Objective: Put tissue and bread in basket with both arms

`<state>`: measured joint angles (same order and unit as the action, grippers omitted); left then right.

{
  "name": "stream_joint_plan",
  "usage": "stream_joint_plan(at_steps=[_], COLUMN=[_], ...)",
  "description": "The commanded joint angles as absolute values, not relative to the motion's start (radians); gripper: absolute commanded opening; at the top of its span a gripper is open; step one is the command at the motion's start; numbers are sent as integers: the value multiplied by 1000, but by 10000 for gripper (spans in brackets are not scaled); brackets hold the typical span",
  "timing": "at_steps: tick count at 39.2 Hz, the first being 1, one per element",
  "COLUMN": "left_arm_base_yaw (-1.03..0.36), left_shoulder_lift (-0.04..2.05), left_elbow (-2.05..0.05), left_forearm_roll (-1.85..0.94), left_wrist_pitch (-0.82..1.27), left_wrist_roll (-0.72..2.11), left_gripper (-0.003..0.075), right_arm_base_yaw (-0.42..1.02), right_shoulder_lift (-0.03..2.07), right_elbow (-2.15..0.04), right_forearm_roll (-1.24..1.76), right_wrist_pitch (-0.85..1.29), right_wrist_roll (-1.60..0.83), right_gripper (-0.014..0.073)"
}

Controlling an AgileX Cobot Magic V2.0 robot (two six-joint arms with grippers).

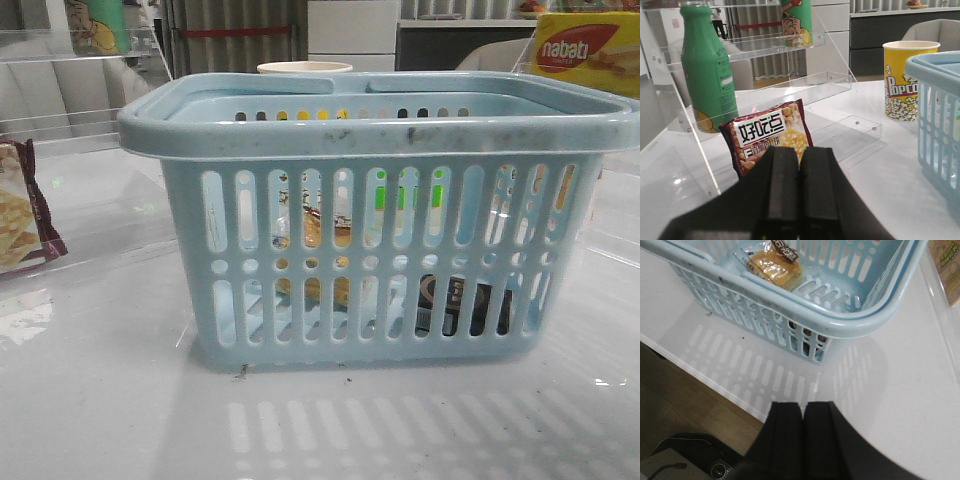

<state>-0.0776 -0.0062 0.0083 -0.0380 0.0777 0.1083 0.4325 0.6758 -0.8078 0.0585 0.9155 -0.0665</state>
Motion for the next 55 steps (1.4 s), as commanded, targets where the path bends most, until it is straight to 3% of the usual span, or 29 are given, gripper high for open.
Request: stream_joint_plan(at_steps=[1, 55], left_arm_base_yaw=[-64, -26], left_shoulder_lift=[-25, -25], left_elbow=[6, 6], left_forearm_roll=[-39, -47], left_wrist_pitch=[-19, -19], left_wrist_roll=[107, 107], left_gripper=[99, 99], right_arm_base_yaw=[433, 432], right_shoulder_lift=[676, 663], right_elbow=[-834, -827], right_forearm_roll=[53, 53], right_wrist_pitch=[859, 858], right_wrist_roll=[-68, -68], right_gripper=[57, 57])
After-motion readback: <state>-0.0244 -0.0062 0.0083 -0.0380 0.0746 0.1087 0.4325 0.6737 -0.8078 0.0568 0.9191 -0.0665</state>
